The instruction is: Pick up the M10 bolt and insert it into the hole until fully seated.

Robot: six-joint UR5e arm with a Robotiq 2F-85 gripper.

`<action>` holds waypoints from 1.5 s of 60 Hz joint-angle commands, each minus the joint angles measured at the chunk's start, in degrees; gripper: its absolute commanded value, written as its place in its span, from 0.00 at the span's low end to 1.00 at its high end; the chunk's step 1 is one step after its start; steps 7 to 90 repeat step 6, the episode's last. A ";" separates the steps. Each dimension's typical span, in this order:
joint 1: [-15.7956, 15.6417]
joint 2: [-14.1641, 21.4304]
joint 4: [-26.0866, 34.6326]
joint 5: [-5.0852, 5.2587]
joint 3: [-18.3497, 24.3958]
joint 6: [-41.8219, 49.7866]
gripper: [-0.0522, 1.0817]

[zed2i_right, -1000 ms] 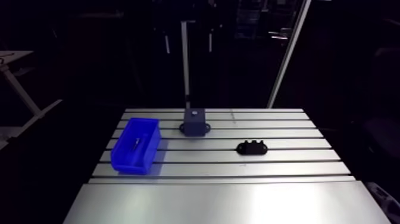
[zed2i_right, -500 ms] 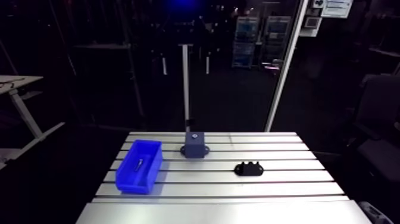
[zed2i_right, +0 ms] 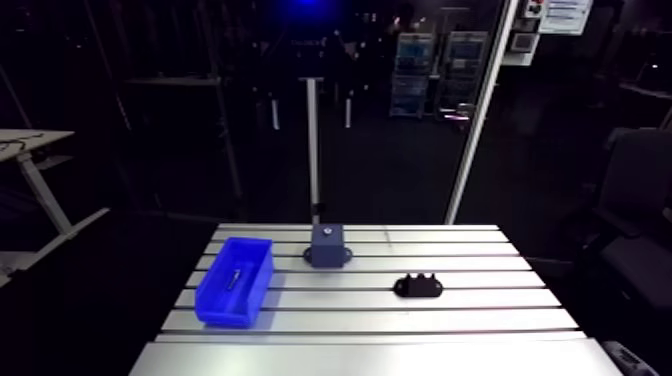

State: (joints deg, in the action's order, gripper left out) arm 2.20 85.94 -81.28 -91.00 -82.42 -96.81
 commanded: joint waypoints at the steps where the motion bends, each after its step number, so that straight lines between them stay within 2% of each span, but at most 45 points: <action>1: -0.01 -0.20 -0.04 -0.01 0.03 -0.09 0.05; 90: 0.08 -0.20 -0.06 -0.01 0.12 -0.09 0.05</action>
